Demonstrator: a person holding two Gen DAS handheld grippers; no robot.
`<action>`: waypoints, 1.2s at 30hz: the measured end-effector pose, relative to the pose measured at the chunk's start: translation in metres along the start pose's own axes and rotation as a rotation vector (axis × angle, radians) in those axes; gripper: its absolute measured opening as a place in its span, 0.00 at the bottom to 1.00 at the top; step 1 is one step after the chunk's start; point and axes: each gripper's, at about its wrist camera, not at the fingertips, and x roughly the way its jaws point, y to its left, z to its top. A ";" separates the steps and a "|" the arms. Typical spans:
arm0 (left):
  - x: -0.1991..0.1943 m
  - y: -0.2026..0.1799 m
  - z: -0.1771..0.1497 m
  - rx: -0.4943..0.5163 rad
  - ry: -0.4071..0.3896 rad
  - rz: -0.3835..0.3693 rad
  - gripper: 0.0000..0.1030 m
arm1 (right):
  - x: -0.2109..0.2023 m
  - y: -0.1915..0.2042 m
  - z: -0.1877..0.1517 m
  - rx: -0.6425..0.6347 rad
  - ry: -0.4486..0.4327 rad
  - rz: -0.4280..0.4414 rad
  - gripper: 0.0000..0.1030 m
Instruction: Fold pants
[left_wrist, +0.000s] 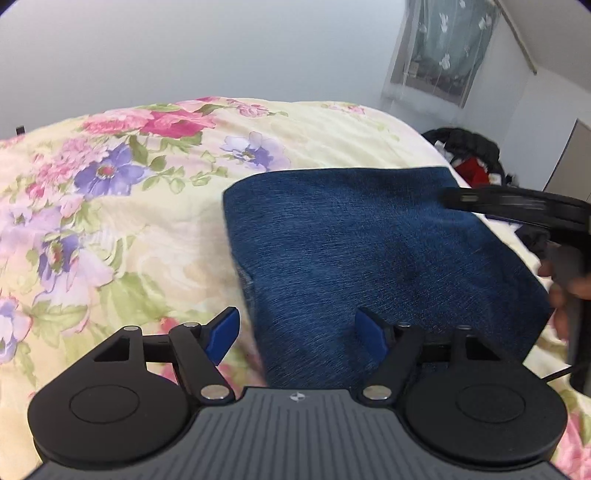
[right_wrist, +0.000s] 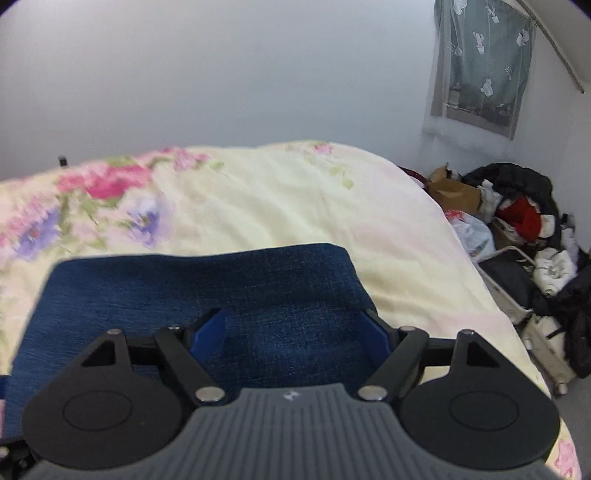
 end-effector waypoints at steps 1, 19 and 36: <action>-0.005 0.009 -0.002 -0.018 -0.008 -0.022 0.81 | -0.016 -0.017 -0.001 0.067 -0.023 0.081 0.81; 0.038 0.057 -0.018 -0.315 0.126 -0.375 0.90 | -0.055 -0.167 -0.092 0.606 0.153 0.550 0.81; 0.075 0.052 0.009 -0.462 0.145 -0.431 0.96 | -0.008 -0.128 -0.081 0.700 0.286 0.600 0.81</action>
